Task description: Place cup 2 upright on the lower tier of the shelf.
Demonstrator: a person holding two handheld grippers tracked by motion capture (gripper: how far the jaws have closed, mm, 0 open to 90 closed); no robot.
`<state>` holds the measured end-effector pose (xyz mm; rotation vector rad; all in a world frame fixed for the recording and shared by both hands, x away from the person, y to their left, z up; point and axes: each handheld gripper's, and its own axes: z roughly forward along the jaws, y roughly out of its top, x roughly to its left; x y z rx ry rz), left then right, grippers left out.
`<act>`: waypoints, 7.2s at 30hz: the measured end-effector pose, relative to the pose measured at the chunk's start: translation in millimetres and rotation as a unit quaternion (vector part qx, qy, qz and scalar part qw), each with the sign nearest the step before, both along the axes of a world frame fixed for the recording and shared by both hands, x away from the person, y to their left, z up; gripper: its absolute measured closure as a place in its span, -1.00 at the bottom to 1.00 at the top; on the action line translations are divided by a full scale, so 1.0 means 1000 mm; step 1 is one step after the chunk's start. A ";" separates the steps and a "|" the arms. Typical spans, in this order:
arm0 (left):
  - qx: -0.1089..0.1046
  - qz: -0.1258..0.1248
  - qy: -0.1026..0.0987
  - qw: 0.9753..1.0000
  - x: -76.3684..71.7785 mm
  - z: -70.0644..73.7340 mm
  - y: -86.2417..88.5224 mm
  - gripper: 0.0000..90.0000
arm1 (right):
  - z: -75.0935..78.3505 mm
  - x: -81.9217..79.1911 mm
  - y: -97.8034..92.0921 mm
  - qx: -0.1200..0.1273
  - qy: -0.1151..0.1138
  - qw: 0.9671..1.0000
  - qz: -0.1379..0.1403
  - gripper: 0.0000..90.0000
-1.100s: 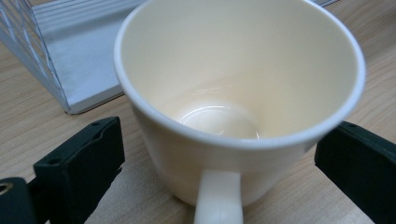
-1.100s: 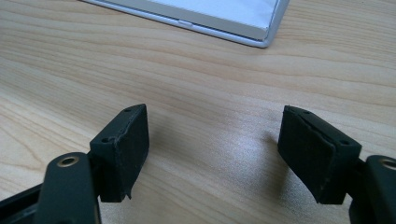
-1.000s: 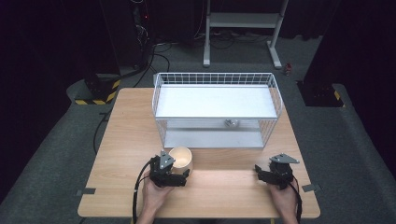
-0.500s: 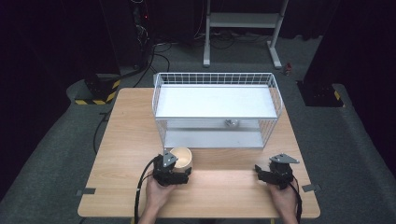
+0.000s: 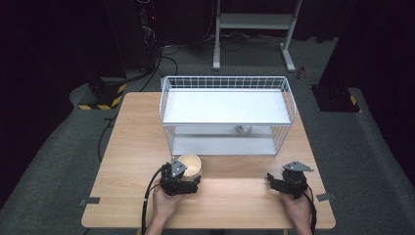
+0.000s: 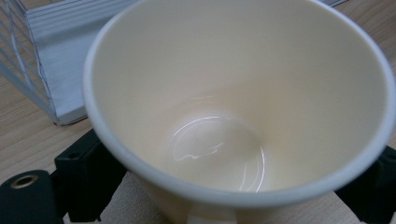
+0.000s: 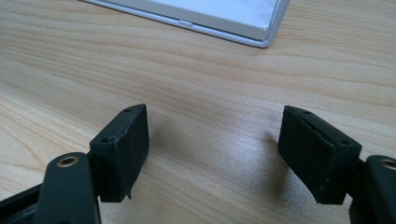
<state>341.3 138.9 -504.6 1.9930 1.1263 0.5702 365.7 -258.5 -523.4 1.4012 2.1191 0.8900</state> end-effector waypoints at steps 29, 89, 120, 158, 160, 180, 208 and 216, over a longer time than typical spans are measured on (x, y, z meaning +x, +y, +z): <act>0.004 -0.014 -0.001 1.000 0.011 0.015 -0.015 -0.81 | 0.000 0.000 0.000 0.000 0.000 1.000 0.000 -0.45; 0.019 0.030 0.019 0.999 0.089 0.032 -0.042 -0.80 | 0.000 0.000 0.000 -0.001 0.000 1.000 0.001 -0.47; -0.006 0.042 -0.006 0.999 0.104 0.016 -0.045 -0.81 | 0.000 0.000 0.000 -0.001 0.000 1.000 0.001 -0.47; -0.016 0.038 0.021 0.999 0.079 0.014 -0.020 -0.80 | 0.000 0.000 0.000 -0.001 0.000 1.000 0.001 -0.47; -0.017 0.041 0.017 0.999 0.076 0.013 -0.017 -0.68 | 0.000 0.000 0.000 -0.001 -0.001 1.000 0.001 -0.47; -0.001 0.037 0.024 0.999 0.080 0.007 -0.029 -0.30 | 0.000 0.000 0.000 -0.002 0.000 1.000 0.001 -0.48; -0.004 0.066 0.034 0.997 0.103 0.004 -0.039 0.31 | 0.000 -0.001 0.000 -0.002 0.000 1.000 0.002 -0.48; -0.009 0.073 0.033 0.997 0.108 0.002 -0.040 0.45 | 0.000 -0.001 0.000 -0.002 0.000 1.000 0.002 -0.49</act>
